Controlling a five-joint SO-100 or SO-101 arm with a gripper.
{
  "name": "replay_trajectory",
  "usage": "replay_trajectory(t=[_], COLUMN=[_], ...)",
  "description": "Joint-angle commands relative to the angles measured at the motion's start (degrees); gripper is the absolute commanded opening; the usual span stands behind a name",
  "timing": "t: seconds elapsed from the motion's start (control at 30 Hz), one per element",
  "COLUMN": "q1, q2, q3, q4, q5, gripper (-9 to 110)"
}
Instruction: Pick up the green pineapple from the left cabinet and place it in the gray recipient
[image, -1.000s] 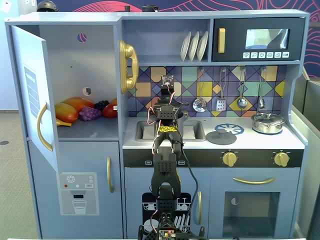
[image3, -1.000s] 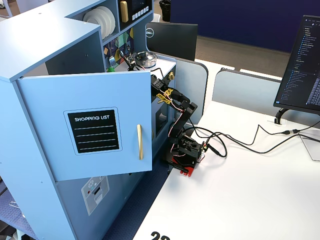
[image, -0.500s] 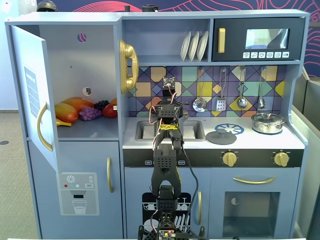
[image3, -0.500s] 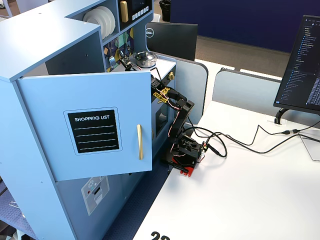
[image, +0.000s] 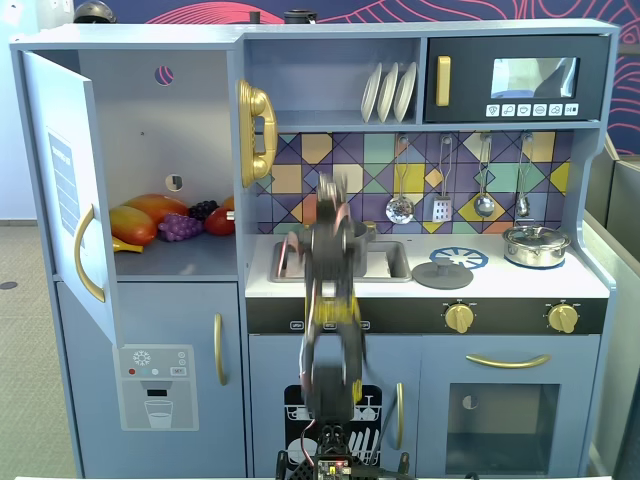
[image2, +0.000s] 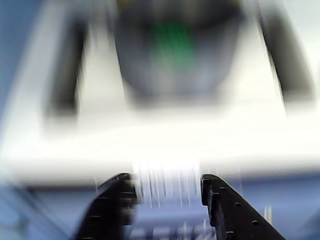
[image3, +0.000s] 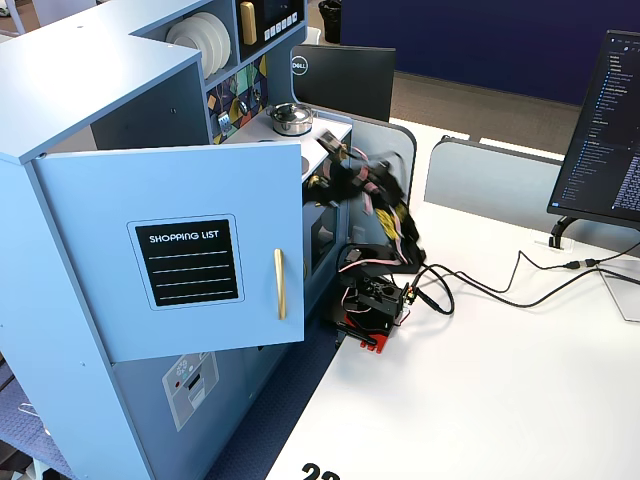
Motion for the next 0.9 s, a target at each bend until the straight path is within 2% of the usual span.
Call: replay_trajectory(t=[0.0, 0.2, 0.3, 0.4, 0.47, 0.57, 0.7, 0.87], q1=[-0.9, -1.1, -2.8, -4.0, -4.4, -3.9, -3.0, -0.5], q2=[12.2, 19.2, 21.1, 24.0, 25.0, 24.9, 25.3, 25.4], q3=[24.2, 57.5, 67.5, 74.4, 75.0, 75.0, 75.0, 75.0], q4=[1.4, -11.4, -15.0, -13.6, -8.7, -7.3, -0.9, -0.9], q5=[1.0, -1.9, 1.1, 2.5, 2.3, 7.5, 6.1, 7.1], gripper=[0, 0, 0, 0, 0, 0, 3, 4])
